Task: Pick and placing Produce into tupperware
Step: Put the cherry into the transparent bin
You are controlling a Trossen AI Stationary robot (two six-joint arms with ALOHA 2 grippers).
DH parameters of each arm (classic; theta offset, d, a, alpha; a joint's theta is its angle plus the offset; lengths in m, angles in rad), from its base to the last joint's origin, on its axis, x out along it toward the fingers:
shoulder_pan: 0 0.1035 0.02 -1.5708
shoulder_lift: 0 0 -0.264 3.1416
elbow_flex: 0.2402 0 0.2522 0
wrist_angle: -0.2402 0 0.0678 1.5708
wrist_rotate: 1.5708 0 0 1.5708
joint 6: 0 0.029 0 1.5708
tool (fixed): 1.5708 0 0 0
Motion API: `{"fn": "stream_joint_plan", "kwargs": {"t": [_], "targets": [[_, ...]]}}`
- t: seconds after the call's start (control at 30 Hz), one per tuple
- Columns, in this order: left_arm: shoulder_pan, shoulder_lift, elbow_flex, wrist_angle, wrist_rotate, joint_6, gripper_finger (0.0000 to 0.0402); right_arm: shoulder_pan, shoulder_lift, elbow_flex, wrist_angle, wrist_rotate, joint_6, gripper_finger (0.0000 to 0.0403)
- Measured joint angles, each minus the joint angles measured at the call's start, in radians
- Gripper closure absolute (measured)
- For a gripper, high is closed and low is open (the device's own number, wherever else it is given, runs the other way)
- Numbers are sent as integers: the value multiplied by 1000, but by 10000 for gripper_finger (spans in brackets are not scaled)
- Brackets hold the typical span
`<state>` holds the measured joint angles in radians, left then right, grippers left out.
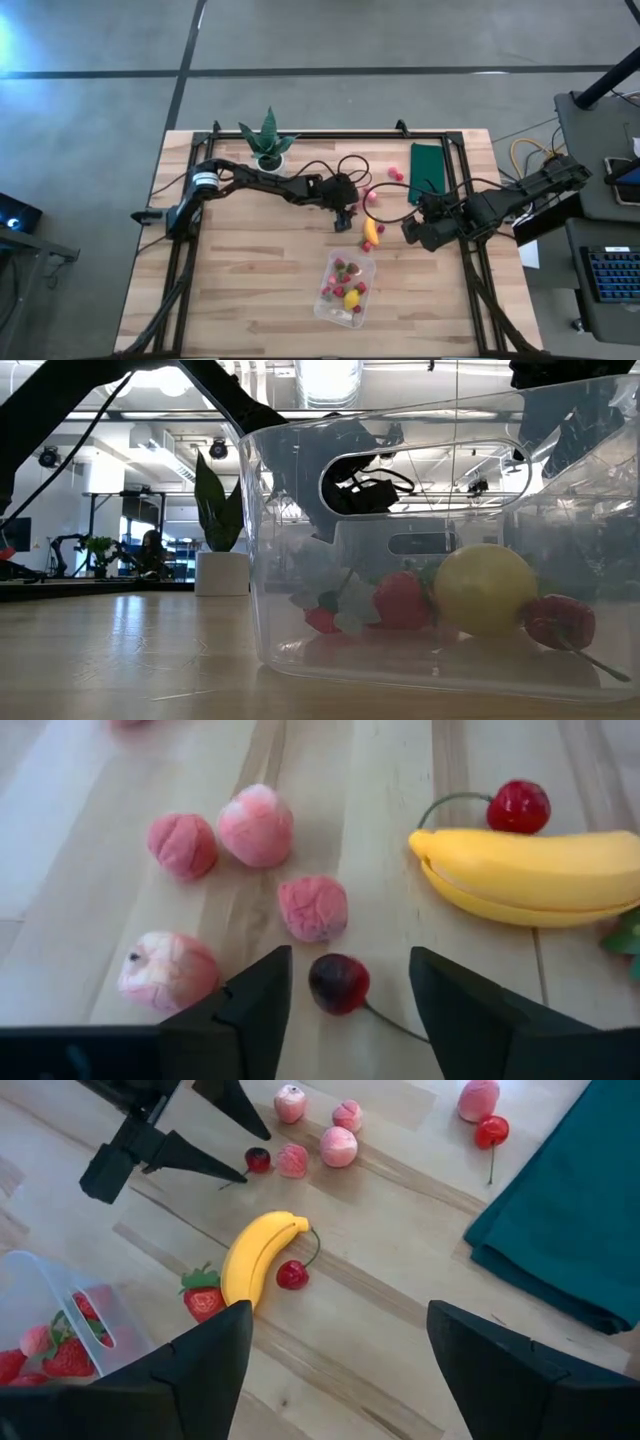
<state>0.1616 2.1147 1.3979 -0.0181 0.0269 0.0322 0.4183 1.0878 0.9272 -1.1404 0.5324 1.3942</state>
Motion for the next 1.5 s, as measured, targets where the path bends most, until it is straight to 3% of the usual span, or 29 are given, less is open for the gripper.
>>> {"fn": "stream_joint_plan", "kwargs": {"t": [0.17,0.9,1.27,1.5], "targets": [[0,13,-1,10,0,1,232,0,0,0,0,13,0,110],[-7,50,-4,23,-9,0,235,0,0,0,0,18,-1,115],[-8,52,-4,35,-6,0,316,0,0,0,0,18,-1,109],[-8,47,11,25,-11,5,330,0,0,0,0,18,-3,114]]}}
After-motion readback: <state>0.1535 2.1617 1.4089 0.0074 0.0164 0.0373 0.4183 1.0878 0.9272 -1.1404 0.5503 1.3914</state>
